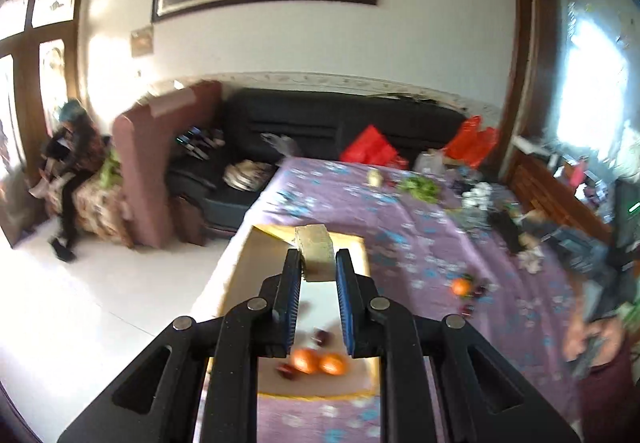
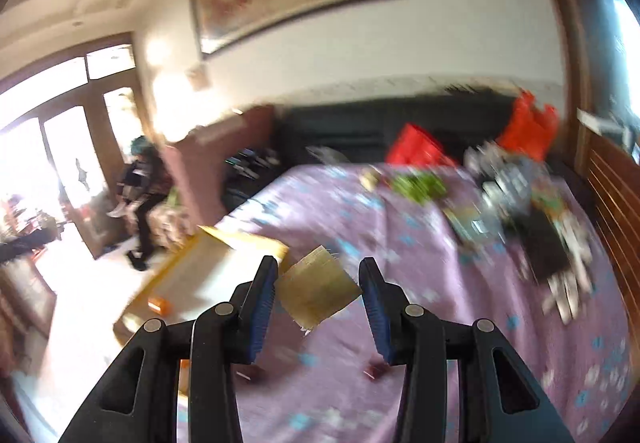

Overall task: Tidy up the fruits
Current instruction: 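Carry both pale cubes into the yellow tray and open both tools, then grasp the leafy orange with the right tool while the left grasps a dark plum, then carry the leafy orange and plum into the yellow tray and open both tools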

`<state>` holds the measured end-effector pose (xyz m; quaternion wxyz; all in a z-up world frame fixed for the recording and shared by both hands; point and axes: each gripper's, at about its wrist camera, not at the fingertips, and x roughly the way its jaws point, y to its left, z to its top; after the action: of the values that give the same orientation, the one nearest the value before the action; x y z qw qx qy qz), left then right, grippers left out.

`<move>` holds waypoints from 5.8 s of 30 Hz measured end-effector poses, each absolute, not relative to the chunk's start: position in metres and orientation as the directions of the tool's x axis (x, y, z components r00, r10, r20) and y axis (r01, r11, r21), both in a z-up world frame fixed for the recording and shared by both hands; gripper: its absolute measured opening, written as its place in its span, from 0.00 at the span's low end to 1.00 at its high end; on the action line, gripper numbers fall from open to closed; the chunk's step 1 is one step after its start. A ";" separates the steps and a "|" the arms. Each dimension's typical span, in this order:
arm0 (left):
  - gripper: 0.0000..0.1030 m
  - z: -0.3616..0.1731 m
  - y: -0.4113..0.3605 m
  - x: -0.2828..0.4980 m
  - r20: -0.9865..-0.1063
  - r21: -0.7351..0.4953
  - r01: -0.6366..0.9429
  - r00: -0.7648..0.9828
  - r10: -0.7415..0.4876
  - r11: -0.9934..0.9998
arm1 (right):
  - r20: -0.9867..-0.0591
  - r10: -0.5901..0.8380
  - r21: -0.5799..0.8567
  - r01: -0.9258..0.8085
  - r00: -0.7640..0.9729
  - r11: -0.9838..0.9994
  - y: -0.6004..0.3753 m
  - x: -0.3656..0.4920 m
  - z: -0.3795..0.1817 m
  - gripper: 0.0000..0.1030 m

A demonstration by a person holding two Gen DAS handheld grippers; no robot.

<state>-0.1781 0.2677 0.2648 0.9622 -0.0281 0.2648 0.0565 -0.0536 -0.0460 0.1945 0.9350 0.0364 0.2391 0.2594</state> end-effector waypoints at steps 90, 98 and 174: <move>0.70 0.032 0.018 -0.005 -0.784 -0.027 0.312 0.583 -0.214 0.950 | -0.680 0.453 0.431 -0.186 0.577 0.883 -0.142 0.062 0.020 0.39; 0.25 0.019 0.010 0.003 -0.798 -0.060 0.318 0.554 -0.236 0.946 | -0.674 0.440 0.425 -0.176 0.593 0.888 -0.148 0.060 0.022 0.39; 0.83 0.104 0.328 -0.158 -0.681 -0.247 -0.417 0.717 0.149 0.875 | -0.680 0.550 0.141 -0.649 0.485 0.748 0.137 -0.065 0.070 0.54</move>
<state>-0.1576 0.3282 0.1038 0.9056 -0.1955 0.3424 0.1563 -0.0651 0.1367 0.0701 0.8591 -0.0674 0.3685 0.3488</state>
